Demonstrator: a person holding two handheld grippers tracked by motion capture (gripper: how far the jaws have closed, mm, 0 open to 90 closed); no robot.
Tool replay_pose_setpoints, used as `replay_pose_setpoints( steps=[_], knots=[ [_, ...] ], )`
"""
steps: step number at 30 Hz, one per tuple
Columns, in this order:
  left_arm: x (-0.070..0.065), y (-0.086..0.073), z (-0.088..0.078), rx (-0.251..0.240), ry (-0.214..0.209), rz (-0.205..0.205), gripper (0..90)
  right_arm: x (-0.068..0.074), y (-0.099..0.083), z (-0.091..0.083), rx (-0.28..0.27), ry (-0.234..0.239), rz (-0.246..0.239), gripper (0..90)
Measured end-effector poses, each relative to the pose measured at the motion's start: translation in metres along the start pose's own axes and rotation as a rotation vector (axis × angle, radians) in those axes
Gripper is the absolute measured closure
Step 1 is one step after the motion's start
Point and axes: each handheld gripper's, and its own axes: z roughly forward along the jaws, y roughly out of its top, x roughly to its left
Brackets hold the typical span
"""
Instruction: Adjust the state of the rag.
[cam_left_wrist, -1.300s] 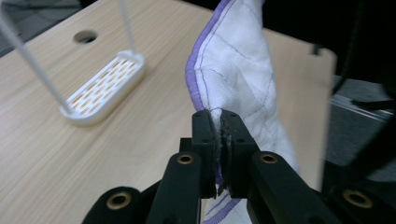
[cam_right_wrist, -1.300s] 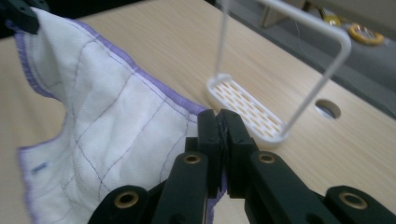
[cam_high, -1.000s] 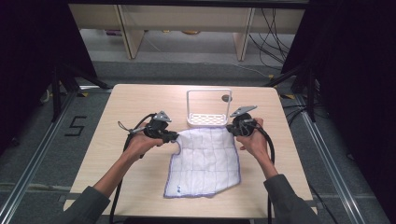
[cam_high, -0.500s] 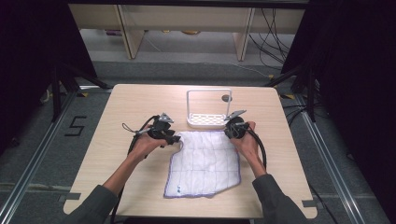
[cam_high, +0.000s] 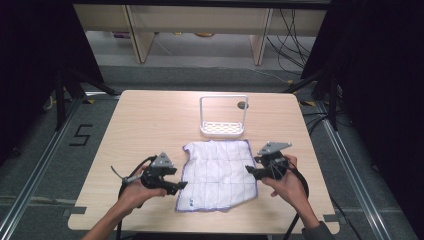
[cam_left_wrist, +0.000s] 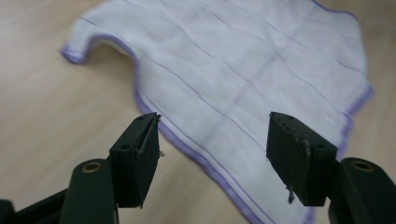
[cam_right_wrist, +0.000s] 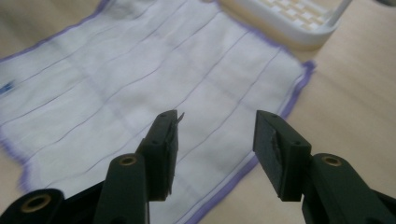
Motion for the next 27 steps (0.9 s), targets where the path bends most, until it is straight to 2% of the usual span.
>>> replay_pose_setpoints(
  steps=[2,3,6,8,9,10,11,13,14,15,17,18,20,21,22,23,26,27],
  knots=[
    [-0.01,-0.011,0.0,0.007,-0.017,-0.003,36.8,0.01,-0.013,-0.008,-0.012,0.029,0.0,51.6],
    [-0.014,-0.015,0.0,0.017,-0.021,0.009,37.5,0.014,-0.019,-0.011,-0.003,0.054,-0.002,51.9],
    [-0.022,-0.025,0.002,0.025,-0.032,0.015,38.7,0.026,-0.037,-0.014,-0.004,0.08,0.009,52.0],
    [-0.024,-0.027,0.002,0.032,-0.025,0.016,39.0,0.03,-0.042,-0.015,0.013,0.08,0.016,52.0],
    [-0.024,-0.028,0.002,0.036,-0.023,0.031,39.0,0.035,-0.048,-0.013,0.012,0.083,0.018,52.0],
    [-0.027,-0.03,0.002,0.033,-0.016,0.032,40.0,0.038,-0.052,-0.012,0.031,0.103,0.015,52.1],
    [-0.027,-0.03,0.002,0.033,-0.016,0.032,40.6,0.039,-0.054,-0.012,0.03,0.107,0.002,52.1],
    [-0.029,-0.032,0.001,0.04,-0.017,0.043,41.9,0.041,-0.056,-0.012,0.042,0.108,0.009,52.1],
    [-0.032,-0.034,0.001,0.048,-0.016,0.055,41.9,0.045,-0.059,-0.008,0.029,0.113,-0.003,52.8],
    [-0.032,-0.034,0.001,0.048,-0.016,0.055,41.7,0.047,-0.06,-0.007,0.046,0.112,-0.009,52.9],
    [-0.033,-0.036,0.005,0.069,-0.012,0.062,41.7,0.049,-0.06,-0.002,0.042,0.111,-0.036,53.0],
    [-0.032,-0.036,0.006,0.078,-0.02,0.085,42.4,0.049,-0.06,-0.001,0.055,0.107,-0.039,53.4],
    [-0.033,-0.036,0.007,0.08,-0.016,0.088,45.1,0.051,-0.06,0.002,0.049,0.108,-0.048,53.9],
    [-0.033,-0.036,0.008,0.092,-0.023,0.109,46.4,0.051,-0.059,0.001,0.07,0.11,-0.045,54.1],
    [-0.034,-0.037,0.01,0.091,-0.014,0.098,47.1,0.053,-0.06,0.003,0.061,0.108,-0.032,54.1],
    [-0.034,-0.037,0.011,0.098,-0.009,0.094,47.9,0.051,-0.059,0.004,0.067,0.114,-0.069,54.1],
    [-0.034,-0.036,0.011,0.099,-0.008,0.112,52.0,0.051,-0.059,0.007,0.073,0.106,-0.062,54.1],
    [-0.034,-0.036,0.01,0.103,-0.012,0.135,55.3,0.052,-0.059,0.008,0.06,0.106,-0.057,54.1]
  ],
)
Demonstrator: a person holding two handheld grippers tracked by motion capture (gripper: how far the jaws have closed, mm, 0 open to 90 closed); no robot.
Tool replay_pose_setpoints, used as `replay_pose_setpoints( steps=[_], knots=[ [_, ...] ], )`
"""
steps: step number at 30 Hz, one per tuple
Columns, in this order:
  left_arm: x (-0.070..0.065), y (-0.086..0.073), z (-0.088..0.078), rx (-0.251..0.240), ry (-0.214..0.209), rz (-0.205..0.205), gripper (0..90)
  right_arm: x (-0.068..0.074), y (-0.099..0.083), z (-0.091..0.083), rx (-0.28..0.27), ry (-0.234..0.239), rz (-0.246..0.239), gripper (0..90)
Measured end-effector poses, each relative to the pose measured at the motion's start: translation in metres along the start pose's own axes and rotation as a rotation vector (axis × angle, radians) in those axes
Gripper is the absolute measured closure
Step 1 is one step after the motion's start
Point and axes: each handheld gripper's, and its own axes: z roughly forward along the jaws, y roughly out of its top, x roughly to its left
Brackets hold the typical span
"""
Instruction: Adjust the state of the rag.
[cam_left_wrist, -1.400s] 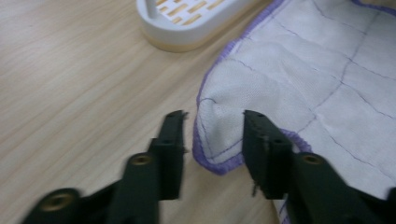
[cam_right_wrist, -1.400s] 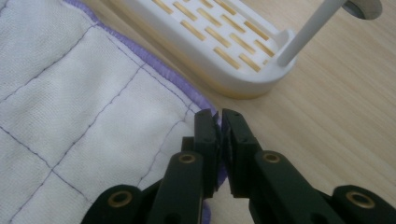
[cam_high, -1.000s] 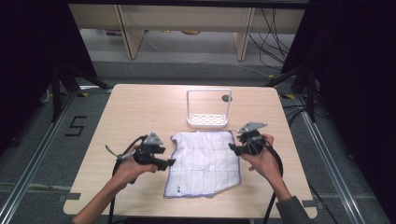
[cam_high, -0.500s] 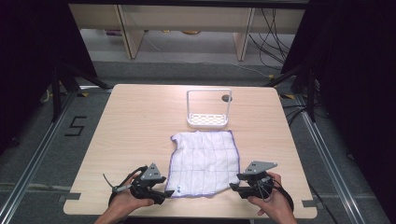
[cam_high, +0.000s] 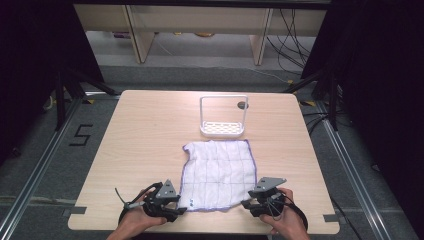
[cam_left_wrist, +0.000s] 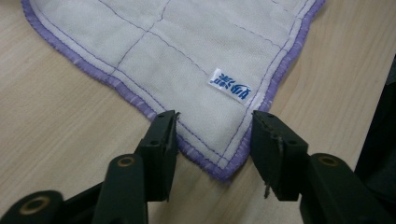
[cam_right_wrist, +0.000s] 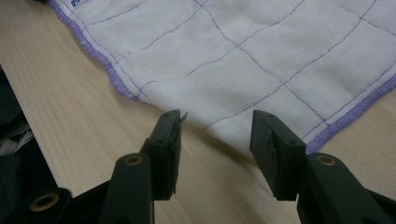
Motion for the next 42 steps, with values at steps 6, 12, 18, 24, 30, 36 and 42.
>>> replay_pose_setpoints(
  steps=[6,12,18,24,30,36,42],
  knots=[
    [0.0,0.001,0.0,0.009,0.01,0.046,73.6,-0.001,0.001,0.002,0.012,-0.003,-0.01,56.1],
    [-0.002,0.002,0.001,0.007,-0.005,0.062,81.1,-0.001,0.001,0.009,0.036,-0.026,-0.034,65.3],
    [-0.002,0.002,0.001,0.006,-0.016,0.074,82.0,-0.006,0.015,0.012,0.047,-0.034,-0.121,88.2],
    [-0.002,0.002,0.001,0.006,-0.009,0.076,81.9,-0.009,0.063,-0.002,0.038,0.023,-0.133,88.7],
    [-0.002,0.001,0.001,-0.007,-0.025,0.049,81.4,-0.034,0.124,0.052,0.112,0.061,-0.106,76.4],
    [-0.002,0.001,0.001,-0.008,-0.026,0.063,80.7,-0.027,0.129,0.049,0.036,-0.027,-0.075,63.4],
    [-0.003,0.001,0.001,-0.007,-0.023,0.07,80.0,-0.026,0.104,0.024,0.059,-0.058,-0.049,60.1]
  ],
)
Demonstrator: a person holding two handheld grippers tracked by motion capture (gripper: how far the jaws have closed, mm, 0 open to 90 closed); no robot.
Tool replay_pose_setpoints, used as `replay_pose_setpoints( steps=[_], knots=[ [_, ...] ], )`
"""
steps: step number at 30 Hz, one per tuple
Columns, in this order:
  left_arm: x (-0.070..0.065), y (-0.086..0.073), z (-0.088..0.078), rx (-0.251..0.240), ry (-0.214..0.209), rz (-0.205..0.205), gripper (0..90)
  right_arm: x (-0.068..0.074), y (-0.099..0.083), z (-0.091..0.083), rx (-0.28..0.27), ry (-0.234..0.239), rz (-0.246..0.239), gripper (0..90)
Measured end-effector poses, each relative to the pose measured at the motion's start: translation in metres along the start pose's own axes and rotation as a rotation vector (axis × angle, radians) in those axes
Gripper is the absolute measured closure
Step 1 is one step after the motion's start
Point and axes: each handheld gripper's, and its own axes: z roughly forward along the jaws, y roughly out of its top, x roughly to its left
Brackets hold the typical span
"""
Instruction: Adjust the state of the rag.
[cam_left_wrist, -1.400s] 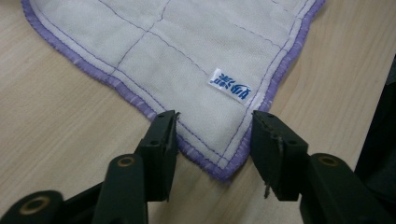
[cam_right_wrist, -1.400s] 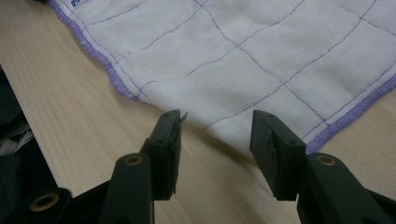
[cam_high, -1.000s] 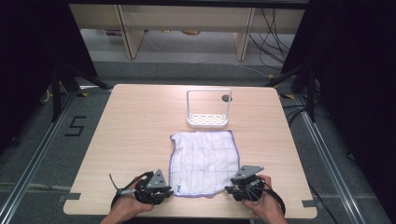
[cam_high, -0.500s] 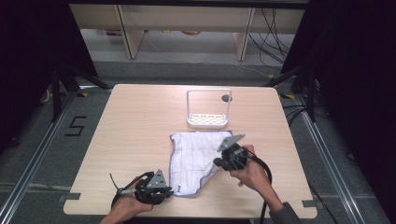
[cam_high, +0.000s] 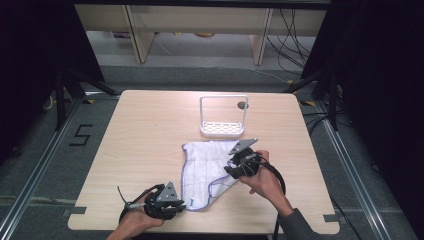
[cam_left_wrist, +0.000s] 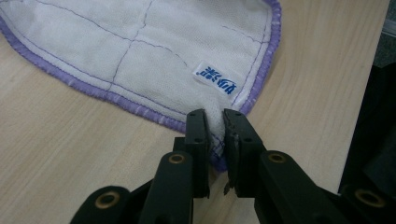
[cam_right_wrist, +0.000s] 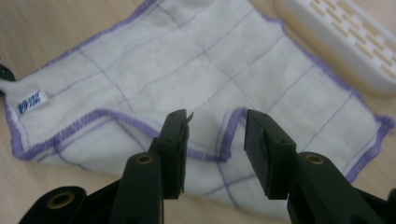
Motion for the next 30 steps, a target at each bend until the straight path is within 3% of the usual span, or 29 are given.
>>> replay_pose_setpoints(
  steps=[6,7,9,11,12,13,14,15,19,21,24,25,27,28,29,30],
  knots=[
    [0.0,0.0,0.0,0.006,0.004,0.003,80.0,-0.009,-0.013,0.01,0.001,0.011,0.05,55.8],
    [0.0,0.0,0.0,-0.002,-0.002,-0.004,79.9,-0.009,-0.011,0.012,0.015,0.035,0.078,52.1],
    [0.0,0.0,0.0,0.005,-0.004,0.007,79.8,-0.01,-0.011,0.015,0.02,0.04,0.068,51.8],
    [0.0,0.0,0.0,0.002,0.0,0.002,79.8,-0.008,-0.009,0.023,0.04,0.058,0.086,54.2],
    [0.0,0.0,0.0,0.002,0.006,0.003,79.8,-0.008,-0.009,0.027,0.039,0.072,0.082,60.1],
    [-0.001,0.0,0.0,-0.001,0.004,0.001,79.8,-0.007,-0.008,0.031,0.048,0.092,0.055,76.5],
    [-0.001,0.0,0.0,-0.001,0.004,0.001,79.7,-0.007,-0.008,0.031,0.048,0.092,0.055,76.5],
    [0.0,-0.001,0.0,-0.004,-0.001,-0.002,79.7,-0.006,-0.008,0.028,0.037,0.103,0.037,87.6],
    [0.001,-0.002,-0.002,-0.029,-0.014,-0.044,80.7,-0.003,-0.014,0.005,0.008,0.11,0.032,89.1],
    [0.0,0.0,-0.006,-0.045,0.002,-0.033,81.5,-0.001,-0.022,-0.011,0.0,0.126,0.01,89.2],
    [-0.005,0.001,-0.012,-0.076,-0.004,-0.041,82.6,0.005,-0.043,-0.035,-0.033,0.118,0.012,89.2],
    [-0.005,0.002,-0.014,-0.072,0.003,-0.017,82.6,0.007,-0.05,-0.045,-0.014,0.131,0.027,89.2],
    [-0.009,0.002,-0.014,-0.074,-0.003,-0.027,82.7,0.008,-0.059,-0.049,-0.039,0.119,0.004,89.2],
    [-0.01,0.002,-0.014,-0.062,-0.003,-0.002,82.8,0.012,-0.068,-0.056,-0.026,0.125,0.045,89.2],
    [-0.016,0.0,-0.013,-0.052,-0.007,-0.004,82.8,0.018,-0.086,-0.063,-0.016,0.129,0.057,89.2],
    [-0.016,0.0,-0.013,-0.052,-0.007,-0.004,82.8,0.018,-0.095,-0.065,-0.015,0.127,0.035,89.2]
  ],
)
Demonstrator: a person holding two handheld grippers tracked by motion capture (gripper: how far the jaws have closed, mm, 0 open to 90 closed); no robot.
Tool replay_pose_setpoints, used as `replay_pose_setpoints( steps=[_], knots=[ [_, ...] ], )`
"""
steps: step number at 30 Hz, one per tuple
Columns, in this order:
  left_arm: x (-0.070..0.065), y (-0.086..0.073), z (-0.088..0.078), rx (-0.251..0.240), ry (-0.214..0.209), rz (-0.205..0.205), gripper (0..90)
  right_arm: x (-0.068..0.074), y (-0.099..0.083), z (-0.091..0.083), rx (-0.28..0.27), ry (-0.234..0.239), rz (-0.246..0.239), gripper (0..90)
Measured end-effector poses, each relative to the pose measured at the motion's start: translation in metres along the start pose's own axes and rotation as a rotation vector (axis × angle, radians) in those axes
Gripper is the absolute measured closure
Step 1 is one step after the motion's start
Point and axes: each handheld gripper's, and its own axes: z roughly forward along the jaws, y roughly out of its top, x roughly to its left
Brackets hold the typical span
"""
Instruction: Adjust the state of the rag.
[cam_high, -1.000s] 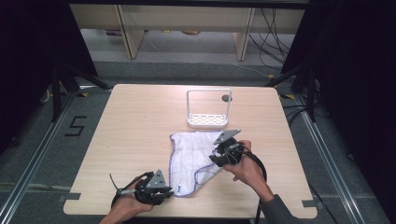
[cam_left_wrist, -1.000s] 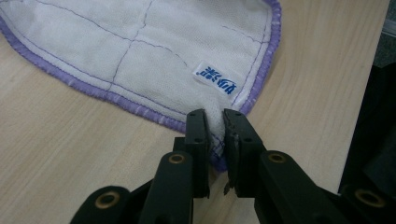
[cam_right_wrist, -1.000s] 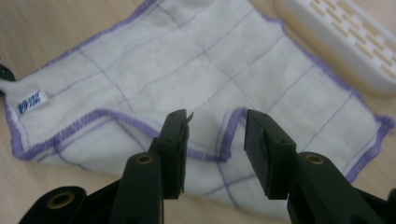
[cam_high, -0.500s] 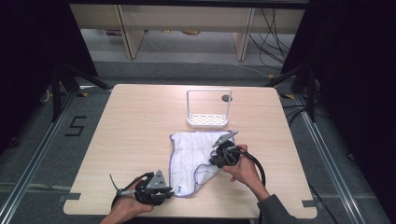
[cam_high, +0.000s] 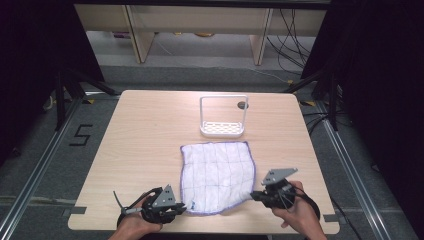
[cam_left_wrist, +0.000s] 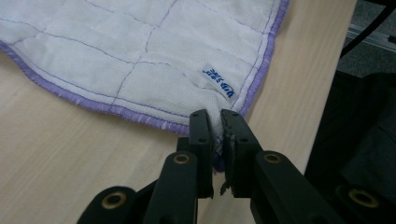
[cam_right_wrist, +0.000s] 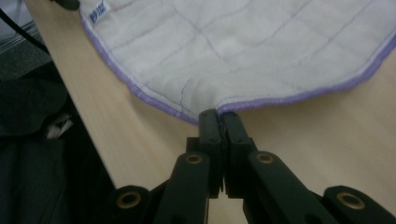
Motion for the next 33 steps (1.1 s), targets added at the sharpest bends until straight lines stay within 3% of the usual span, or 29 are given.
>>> replay_pose_setpoints(
  steps=[1,2,3,5,6,7,11,12,13,16,17,18,19,22,24,25,26,27,28,29,30,31,33],
  knots=[
    [-0.001,-0.002,0.001,0.031,-0.002,0.033,82.8,0.003,-0.01,0.001,-0.004,-0.003,0.028,89.2],
    [-0.001,-0.002,0.001,0.031,-0.002,0.033,82.8,0.003,-0.01,0.001,-0.004,-0.003,0.028,89.2],
    [-0.003,-0.005,0.004,0.039,-0.002,0.006,82.8,0.007,-0.026,0.003,0.043,-0.006,0.035,89.2],
    [-0.002,-0.007,0.005,0.041,-0.002,0.012,82.7,0.011,-0.038,0.009,0.072,0.007,0.096,89.0],
    [-0.001,-0.008,0.005,0.046,-0.002,0.013,82.4,0.009,-0.043,0.012,0.073,0.016,0.064,88.4],
    [-0.002,-0.009,0.006,0.047,-0.003,-0.009,81.9,0.01,-0.047,0.014,0.081,0.024,0.084,87.6],
    [-0.001,-0.01,0.004,0.046,-0.008,-0.01,78.6,0.007,-0.047,0.012,0.073,-0.001,0.09,77.1],
    [-0.001,-0.011,0.003,0.045,-0.011,-0.022,76.6,0.008,-0.045,0.01,0.056,-0.008,0.105,70.7],
    [0.001,-0.01,0.0,0.024,-0.005,-0.055,63.6,0.005,-0.04,0.004,0.019,-0.039,0.111,63.2],
    [0.005,-0.007,-0.006,-0.008,0.0,-0.088,54.6,-0.001,-0.032,-0.002,-0.005,-0.08,0.114,56.9],
    [0.012,-0.003,-0.011,-0.021,0.021,-0.103,51.6,-0.01,-0.024,-0.003,-0.047,-0.109,0.103,53.9],
    [0.017,0.0,-0.012,-0.027,0.042,-0.12,48.2,-0.014,-0.019,-0.004,-0.045,-0.108,0.122,52.0],
    [0.022,0.001,-0.014,-0.04,0.053,-0.136,46.1,-0.021,-0.014,-0.003,-0.078,-0.124,0.121,51.2],
    [0.035,0.005,-0.016,-0.056,0.066,-0.153,45.2,-0.033,-0.004,0.0,-0.098,-0.15,0.123,48.9],
    [0.053,0.01,-0.016,-0.061,0.092,-0.178,43.2,-0.052,0.012,0.007,-0.093,-0.17,0.127,46.4],
    [0.072,0.014,-0.015,-0.069,0.121,-0.212,43.2,-0.057,0.017,0.01,-0.104,-0.17,0.144,45.6],
    [0.081,0.017,-0.013,-0.083,0.123,-0.24,43.2,-0.061,0.022,0.015,-0.116,-0.173,0.168,44.6],
    [0.081,0.017,-0.013,-0.083,0.123,-0.24,43.2,-0.061,0.022,0.015,-0.116,-0.173,0.168,44.6],
    [0.09,0.02,-0.012,-0.093,0.113,-0.259,43.2,-0.074,0.031,0.021,-0.106,-0.179,0.158,44.3],
    [0.104,0.028,-0.007,-0.088,0.134,-0.275,43.4,-0.079,0.035,0.024,-0.105,-0.194,0.147,44.3],
    [0.112,0.032,-0.005,-0.086,0.138,-0.263,43.5,-0.083,0.039,0.025,-0.098,-0.19,0.162,44.7],
    [0.112,0.032,-0.005,-0.086,0.138,-0.263,43.6,-0.088,0.043,0.029,-0.107,-0.2,0.148,44.7],
    [0.129,0.045,0.002,-0.092,0.149,-0.294,43.8,-0.095,0.05,0.032,-0.097,-0.195,0.171,44.7]
  ],
)
